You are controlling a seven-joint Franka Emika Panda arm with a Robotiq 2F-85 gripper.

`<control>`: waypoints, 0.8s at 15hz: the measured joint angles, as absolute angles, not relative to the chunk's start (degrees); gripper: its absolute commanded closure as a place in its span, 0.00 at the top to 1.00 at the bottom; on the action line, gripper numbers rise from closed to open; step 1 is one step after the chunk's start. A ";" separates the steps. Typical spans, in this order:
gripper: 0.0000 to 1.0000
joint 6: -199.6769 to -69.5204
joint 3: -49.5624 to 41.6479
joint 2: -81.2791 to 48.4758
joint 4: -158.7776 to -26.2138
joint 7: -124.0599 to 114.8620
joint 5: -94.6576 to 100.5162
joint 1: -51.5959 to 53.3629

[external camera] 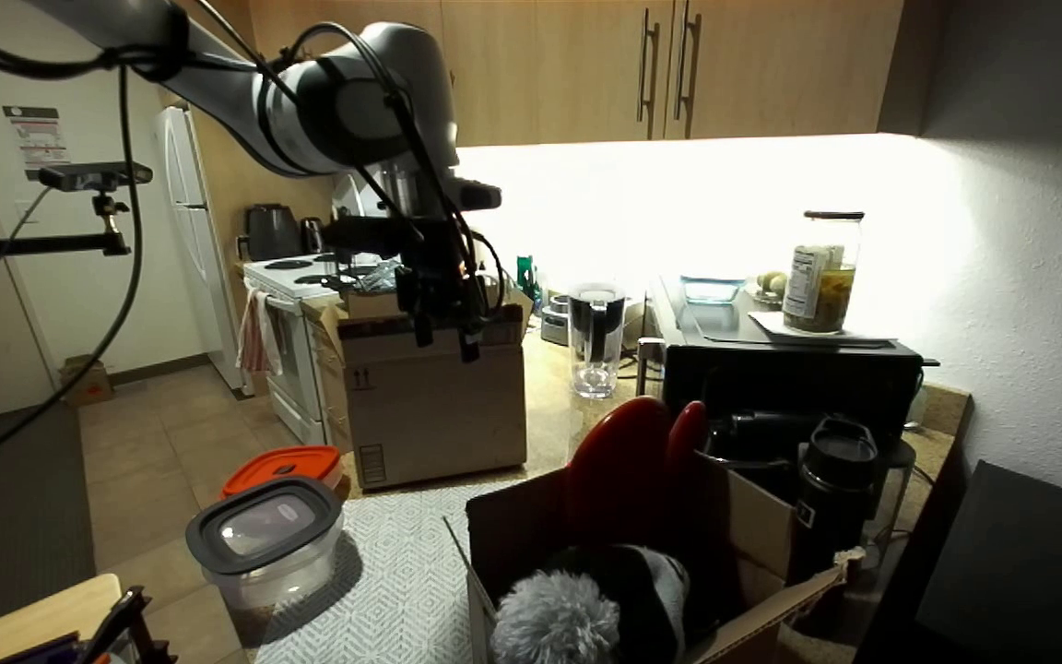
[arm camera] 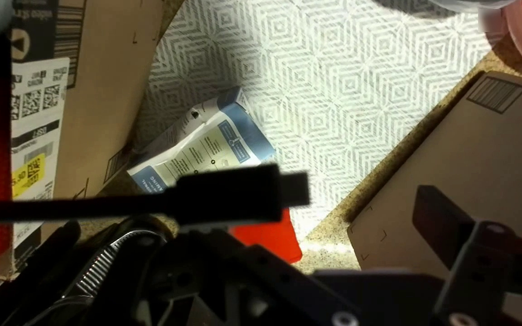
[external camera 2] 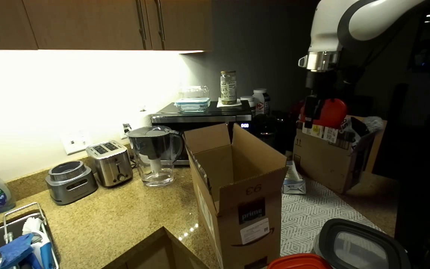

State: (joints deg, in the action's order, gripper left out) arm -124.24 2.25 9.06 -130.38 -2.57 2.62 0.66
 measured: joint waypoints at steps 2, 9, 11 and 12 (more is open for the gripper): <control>1.00 -124.23 3.05 7.31 -128.74 -6.20 2.62 1.13; 1.00 -124.21 3.60 4.91 -126.58 -9.29 2.62 1.64; 1.00 -124.21 3.60 4.92 -126.58 -9.29 2.62 1.64; 1.00 -124.21 3.60 4.91 -126.58 -9.29 2.62 1.64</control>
State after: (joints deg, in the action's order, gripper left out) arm -124.21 3.60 4.91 -126.58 -9.29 2.62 1.64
